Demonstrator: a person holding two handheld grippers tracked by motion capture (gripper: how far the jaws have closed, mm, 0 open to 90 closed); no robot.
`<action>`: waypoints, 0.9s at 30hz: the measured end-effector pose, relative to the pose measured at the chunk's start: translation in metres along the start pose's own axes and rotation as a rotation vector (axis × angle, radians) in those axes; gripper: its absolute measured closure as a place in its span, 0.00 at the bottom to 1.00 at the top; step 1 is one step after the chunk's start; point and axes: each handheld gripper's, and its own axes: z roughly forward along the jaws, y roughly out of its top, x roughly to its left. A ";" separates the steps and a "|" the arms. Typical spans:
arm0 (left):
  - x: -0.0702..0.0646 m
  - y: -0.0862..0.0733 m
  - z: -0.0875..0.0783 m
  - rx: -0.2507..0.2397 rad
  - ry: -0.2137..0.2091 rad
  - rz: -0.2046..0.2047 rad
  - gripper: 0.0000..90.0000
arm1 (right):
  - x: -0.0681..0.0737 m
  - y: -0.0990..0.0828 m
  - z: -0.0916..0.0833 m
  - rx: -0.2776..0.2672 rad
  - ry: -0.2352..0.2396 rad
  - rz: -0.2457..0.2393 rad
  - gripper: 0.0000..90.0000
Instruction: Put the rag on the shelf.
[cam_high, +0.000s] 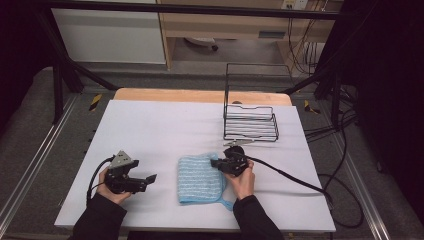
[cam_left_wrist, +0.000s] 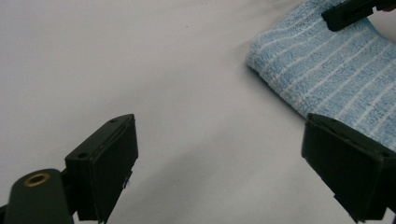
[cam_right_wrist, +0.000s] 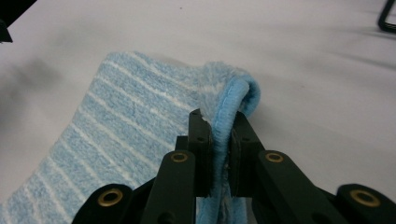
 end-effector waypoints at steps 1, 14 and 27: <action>0.000 0.000 0.000 0.001 -0.001 0.000 0.12 | -0.001 -0.001 -0.002 -0.002 -0.014 -0.002 0.92; -0.003 0.000 0.002 0.006 -0.012 0.004 0.12 | -0.013 -0.013 -0.015 -0.049 -0.060 -0.026 0.77; -0.006 0.020 0.009 -0.020 -0.037 -0.003 0.10 | -0.028 -0.006 -0.050 -0.165 0.021 -0.171 0.16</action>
